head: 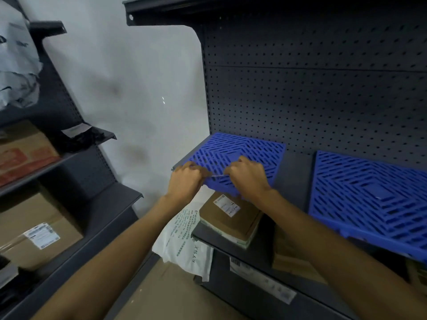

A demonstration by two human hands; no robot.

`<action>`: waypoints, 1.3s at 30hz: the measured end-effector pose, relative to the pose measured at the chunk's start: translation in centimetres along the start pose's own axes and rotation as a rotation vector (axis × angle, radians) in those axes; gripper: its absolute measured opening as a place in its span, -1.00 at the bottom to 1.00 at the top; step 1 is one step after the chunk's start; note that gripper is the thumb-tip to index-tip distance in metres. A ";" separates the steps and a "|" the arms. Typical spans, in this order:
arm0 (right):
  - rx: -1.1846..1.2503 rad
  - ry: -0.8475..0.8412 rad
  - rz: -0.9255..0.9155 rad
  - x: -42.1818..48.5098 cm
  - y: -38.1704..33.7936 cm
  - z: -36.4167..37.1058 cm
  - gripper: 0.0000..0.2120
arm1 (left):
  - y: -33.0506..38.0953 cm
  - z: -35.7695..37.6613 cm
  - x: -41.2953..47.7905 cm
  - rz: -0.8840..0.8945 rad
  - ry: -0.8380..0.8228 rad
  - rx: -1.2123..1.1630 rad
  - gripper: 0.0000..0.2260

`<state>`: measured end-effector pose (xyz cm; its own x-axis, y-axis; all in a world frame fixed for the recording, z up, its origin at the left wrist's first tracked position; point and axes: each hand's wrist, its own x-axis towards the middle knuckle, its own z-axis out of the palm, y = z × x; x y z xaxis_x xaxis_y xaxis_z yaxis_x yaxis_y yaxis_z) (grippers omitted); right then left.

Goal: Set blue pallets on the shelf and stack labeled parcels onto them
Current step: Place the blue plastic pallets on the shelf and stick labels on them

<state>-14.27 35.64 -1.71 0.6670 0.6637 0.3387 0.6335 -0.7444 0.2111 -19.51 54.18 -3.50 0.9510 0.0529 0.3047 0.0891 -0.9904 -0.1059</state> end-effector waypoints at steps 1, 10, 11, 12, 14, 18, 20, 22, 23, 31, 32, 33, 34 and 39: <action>0.003 -0.005 0.001 0.1 -0.7 0.4 -0.80 | -0.6 0.5 -0.2 0.012 0.001 0.004 -0.76; -0.051 -0.085 0.024 -0.5 -2.5 2.4 -0.75 | -2.4 3.4 -1.3 0.142 -0.033 -0.159 -0.63; -0.057 -0.085 0.030 -0.6 -2.4 2.4 -0.77 | -2.4 3.5 -1.3 0.149 -0.052 -0.171 -0.61; -0.064 -0.084 0.038 -0.7 -2.3 2.3 -0.77 | -2.4 3.5 -1.2 0.158 -0.069 -0.185 -0.58; -0.078 -0.078 0.043 -0.8 -2.1 2.1 -0.80 | -2.1 3.4 -1.0 0.185 -0.094 -0.197 -0.56; -0.075 -0.076 -0.015 -1.3 -1.6 2.0 -0.84 | -1.5 2.6 -0.1 0.244 -0.089 -0.176 -0.55; -0.044 -0.081 -0.020 -1.6 -0.6 1.8 -0.81 | -1.3 2.1 0.6 0.265 -0.084 -0.159 -0.58; -0.013 -0.102 0.020 -2.3 1.1 1.5 -0.79 | -0.5 1.7 1.6 0.291 -0.080 -0.144 -0.60; -0.010 -0.114 0.042 -2.7 2.1 1.3 -0.78 | 0.1 1.5 2.2 0.299 -0.076 -0.148 -0.60; -0.103 -0.190 0.268 -9.1 11.2 -0.1 -0.76 | 9.1 -0.1 6.7 0.483 0.000 -0.164 -0.62; -0.109 -0.193 0.301 -10.3 12.4 -0.2 -0.76 | 10.8 -0.3 7.1 0.511 0.013 -0.158 -0.63; -0.103 -0.191 0.331 -11.5 13.7 -0.3 -0.76 | 12.6 -0.6 7.6 0.536 0.027 -0.155 -0.64; -0.087 -0.188 0.356 -12.7 15.1 -0.5 -0.76 | 14.4 -0.8 8.1 0.559 0.037 -0.165 -0.65; -0.027 -0.148 0.476 -18.9 22.4 -1.7 -0.72 | 23.7 -1.9 10.1 0.688 0.056 -0.220 -0.69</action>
<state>-13.34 6.26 -1.78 0.9295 0.2516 0.2696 0.2362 -0.9677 0.0886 -8.32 30.96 -1.08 0.7530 -0.5925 0.2863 -0.5916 -0.8001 -0.0997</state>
